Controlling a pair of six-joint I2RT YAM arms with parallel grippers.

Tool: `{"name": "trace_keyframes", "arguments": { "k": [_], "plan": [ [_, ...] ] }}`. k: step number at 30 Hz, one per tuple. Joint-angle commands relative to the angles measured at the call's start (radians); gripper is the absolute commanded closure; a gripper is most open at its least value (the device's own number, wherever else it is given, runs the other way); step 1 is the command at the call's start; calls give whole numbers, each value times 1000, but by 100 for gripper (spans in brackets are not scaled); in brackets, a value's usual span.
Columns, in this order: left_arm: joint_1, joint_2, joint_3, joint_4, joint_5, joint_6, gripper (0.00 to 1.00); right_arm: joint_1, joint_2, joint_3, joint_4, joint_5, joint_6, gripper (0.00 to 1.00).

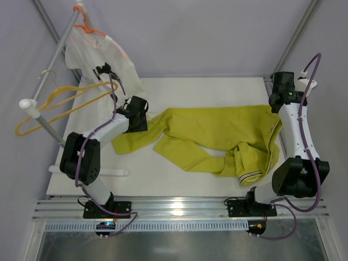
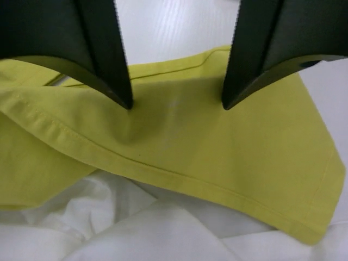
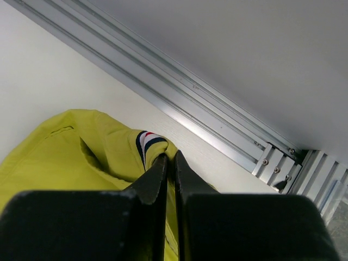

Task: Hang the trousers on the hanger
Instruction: Fold the trousers

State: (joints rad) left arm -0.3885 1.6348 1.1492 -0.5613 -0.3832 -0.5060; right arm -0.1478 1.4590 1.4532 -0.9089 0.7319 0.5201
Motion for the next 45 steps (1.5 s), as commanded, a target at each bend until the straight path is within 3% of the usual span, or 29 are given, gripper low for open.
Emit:
{"name": "trace_keyframes", "arguments": {
  "k": [1, 3, 5, 7, 10, 14, 21, 24, 27, 29, 32, 34, 35, 36, 39, 45],
  "plan": [
    [-3, 97, 53, 28, 122, 49, 39, -3, -35, 7, 65, -9, -26, 96],
    [-19, 89, 58, 20, 127, 31, 68, -3, -26, 10, 64, -6, -45, 96],
    [-44, 45, 64, 0, 72, 5, 87, -3, -22, 25, 62, -26, -55, 96],
    [-90, 27, 111, -125, -128, -23, 98, -1, -16, 42, 76, -89, -95, 96],
    [-124, 20, 240, -331, -422, -97, 100, 8, -12, 65, 79, -189, -118, 96],
    [-125, -47, 285, -379, -613, -128, 100, 14, -31, 75, 79, -186, -101, 96],
    [-98, -26, 320, -428, -763, -111, 100, 14, 9, 131, 59, -152, -114, 96],
    [-98, 17, 330, -370, -693, -88, 100, 14, 21, 130, 59, -158, -120, 96],
    [-153, 16, 259, -263, -462, -60, 100, 13, 40, 131, 67, -117, -134, 96],
    [-200, 17, 193, -187, -381, -69, 100, 13, 72, 154, 39, -68, -140, 96],
    [-259, 48, 143, -120, -225, -89, 94, 13, 104, 205, -8, -35, -143, 97],
    [-271, 66, 127, -92, -126, -101, 82, 14, 107, 217, -15, -42, -140, 96],
    [-270, 83, 124, -94, -108, -109, 76, 13, 107, 219, -15, -54, -138, 96],
    [-270, 92, 127, -97, -94, -114, 63, 13, 107, 216, -9, -63, -141, 96],
    [-268, 92, 127, -123, -88, -135, 45, 13, 113, 223, -7, -97, -147, 96],
    [-208, 10, 81, -112, 44, -183, 29, 13, 124, 219, 13, -193, -186, 96]
  ]
}}
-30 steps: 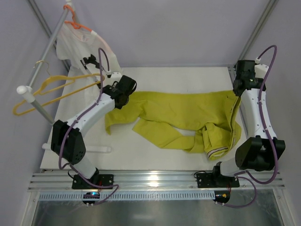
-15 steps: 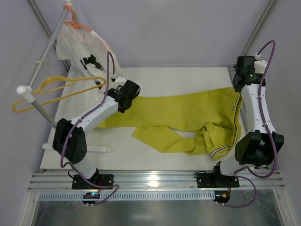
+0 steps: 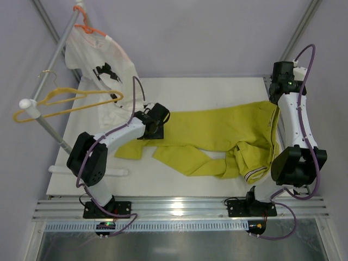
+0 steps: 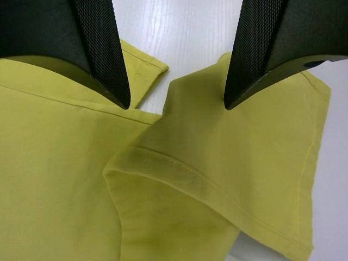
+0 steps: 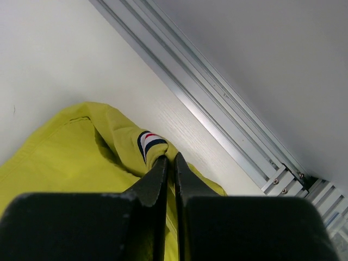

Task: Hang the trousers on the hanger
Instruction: Fold the trousers

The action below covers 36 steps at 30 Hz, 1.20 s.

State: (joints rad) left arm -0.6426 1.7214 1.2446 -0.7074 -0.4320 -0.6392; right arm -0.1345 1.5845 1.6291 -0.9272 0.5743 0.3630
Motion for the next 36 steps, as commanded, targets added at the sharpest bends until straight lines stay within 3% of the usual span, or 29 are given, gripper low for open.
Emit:
{"name": "trace_keyframes", "arguments": {
  "k": [1, 5, 10, 13, 18, 22, 24, 36],
  "plan": [
    [61, -82, -19, 34, 113, -62, 28, -1, 2, 41, 34, -39, -30, 96],
    [90, -88, 18, -18, 58, -143, 28, -1, -3, 18, 42, -54, -33, 96],
    [58, -27, 130, -113, -52, -257, 35, -1, -4, 6, 48, -71, -36, 96],
    [-3, 47, 277, -244, -233, -281, 33, 1, -6, 6, 50, -85, -36, 96],
    [-9, 291, 612, -501, -316, -386, 37, 1, -11, 0, 50, -91, -47, 96],
    [0, 435, 789, -636, -352, -413, 37, 1, -15, -8, 62, -93, -56, 96],
    [21, 461, 797, -669, -349, -462, 38, 1, -14, -14, 70, -99, -62, 96],
    [182, 408, 566, -511, -179, -497, 36, 1, -1, -48, 97, -132, -72, 96]
  ]
}}
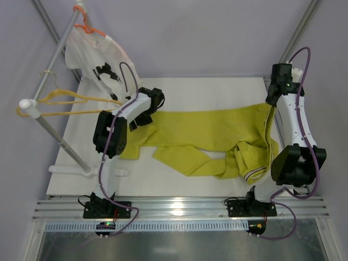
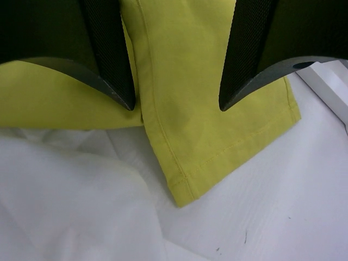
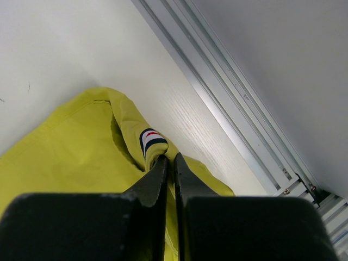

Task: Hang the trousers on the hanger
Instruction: Fold the trousers

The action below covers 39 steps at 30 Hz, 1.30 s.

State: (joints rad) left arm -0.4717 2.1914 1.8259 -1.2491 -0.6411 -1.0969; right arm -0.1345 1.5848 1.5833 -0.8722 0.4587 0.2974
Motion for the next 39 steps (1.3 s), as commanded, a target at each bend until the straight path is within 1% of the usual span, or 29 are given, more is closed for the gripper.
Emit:
{"name": "trace_keyframes", "arguments": {
  "k": [1, 7, 8, 11, 13, 16, 17, 19, 20, 22, 23, 26, 27, 30, 33, 36, 39],
  "plan": [
    [15, -56, -22, 46, 37, -35, 36, 1, -2, -5, 44, -20, -6, 96],
    [21, -55, -63, 112, 81, -31, 36, 1, 0, -9, 50, -34, -10, 96],
    [22, -55, -68, 128, 87, -28, 34, 1, 1, -11, 47, -31, -11, 96],
    [22, -38, -66, 126, 109, -23, 32, 1, -2, -14, 47, -31, -10, 96],
    [22, -24, -68, 123, 121, -24, 32, 1, -3, -14, 45, -32, -7, 96],
    [22, -10, -77, 123, 146, -34, 42, 1, -5, -20, 45, -38, -6, 96],
    [22, -13, -91, 126, 149, -38, 56, 1, -5, -22, 44, -37, -6, 96],
    [22, -25, -112, 146, 156, -38, 72, 3, -6, -22, 42, -35, -7, 96],
    [22, -30, -126, 152, 158, -37, 85, 1, -6, -20, 41, -34, -10, 96],
    [22, -47, -135, 155, 153, -37, 99, 1, -9, -17, 39, -34, -12, 96],
    [22, -53, -140, 155, 146, -37, 99, 1, -11, -10, 35, -31, -14, 96],
    [22, -81, -142, 129, 66, -35, 99, 3, -13, 23, 22, -35, -15, 96],
    [24, -84, -123, 105, -6, -41, 100, 1, -11, 35, 21, -35, -15, 96],
    [33, -88, -79, -1, -133, -96, 99, 3, 0, 92, -2, -29, -15, 96],
    [62, -96, -86, -36, -158, -132, 100, 1, 6, 141, -24, -2, -6, 96],
    [96, -102, -96, -23, -158, -141, 99, 1, 17, 176, -27, 3, 6, 96],
    [119, -99, -82, -7, -173, -132, 99, 1, 30, 195, 8, -5, 9, 96]
  ]
}}
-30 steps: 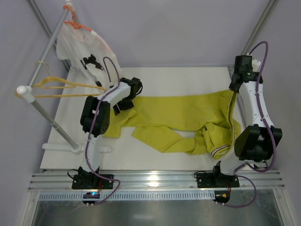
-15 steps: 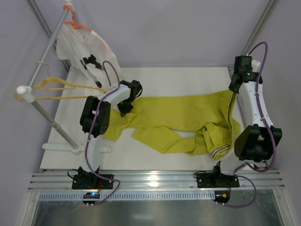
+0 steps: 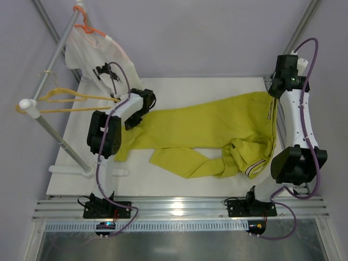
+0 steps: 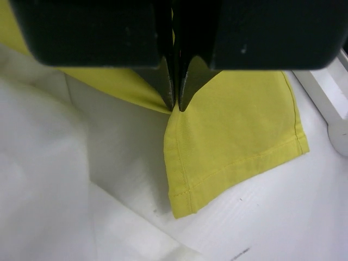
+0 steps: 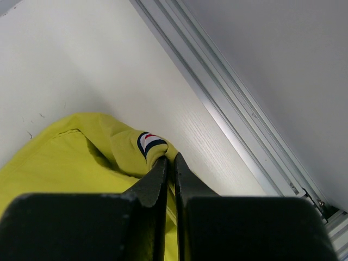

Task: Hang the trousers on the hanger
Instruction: Fold the trousers

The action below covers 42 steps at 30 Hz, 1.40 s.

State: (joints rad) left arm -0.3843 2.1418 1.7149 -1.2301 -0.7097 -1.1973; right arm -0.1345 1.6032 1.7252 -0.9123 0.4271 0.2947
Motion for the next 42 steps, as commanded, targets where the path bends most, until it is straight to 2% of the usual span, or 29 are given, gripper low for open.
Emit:
{"name": "trace_keyframes", "arguments": {
  "k": [1, 6, 8, 12, 14, 16, 19, 20, 21, 23, 24, 25, 30, 39, 42],
  "plan": [
    [36, -48, 43, -25, -103, -31, 100, 1, 17, 48, 82, 19, 9, 96],
    [59, -33, 89, -54, -140, -56, 99, 1, 44, 39, 194, 4, 12, 96],
    [73, -23, 120, -72, -145, -64, 99, 1, 96, 76, 208, 62, 8, 96],
    [126, -8, 130, -95, -106, -58, 100, -1, 208, 212, 152, 177, -3, 96],
    [130, -14, 117, -75, -99, -39, 99, -5, 260, 264, 70, 232, 9, 96],
    [133, -16, 117, -66, -102, -24, 90, -14, 268, 286, 49, 219, 17, 96],
    [140, -13, 126, -63, -100, -5, 84, -16, 238, 232, 90, 202, 17, 96],
    [142, -13, 127, -65, -97, -5, 75, -16, 233, 218, 98, 202, 15, 96],
    [145, -14, 130, -65, -93, -1, 75, -16, 227, 199, 102, 205, 14, 96],
    [147, -20, 130, -68, -93, 1, 77, -17, 222, 183, 104, 217, 9, 96],
    [147, -22, 132, -68, -93, 1, 90, -19, 224, 175, 104, 222, 9, 96],
    [147, -26, 127, -65, -94, 2, 100, -19, 225, 175, 105, 219, 6, 96],
    [148, -22, 135, -58, -122, 4, 99, -22, 228, 171, 148, 182, -15, 96],
    [165, 90, 330, -186, -230, -11, 99, -30, 258, 166, 295, 202, -45, 97],
    [168, 101, 327, -186, -255, -31, 100, -30, 251, 131, 363, 183, -29, 96]
  ]
}}
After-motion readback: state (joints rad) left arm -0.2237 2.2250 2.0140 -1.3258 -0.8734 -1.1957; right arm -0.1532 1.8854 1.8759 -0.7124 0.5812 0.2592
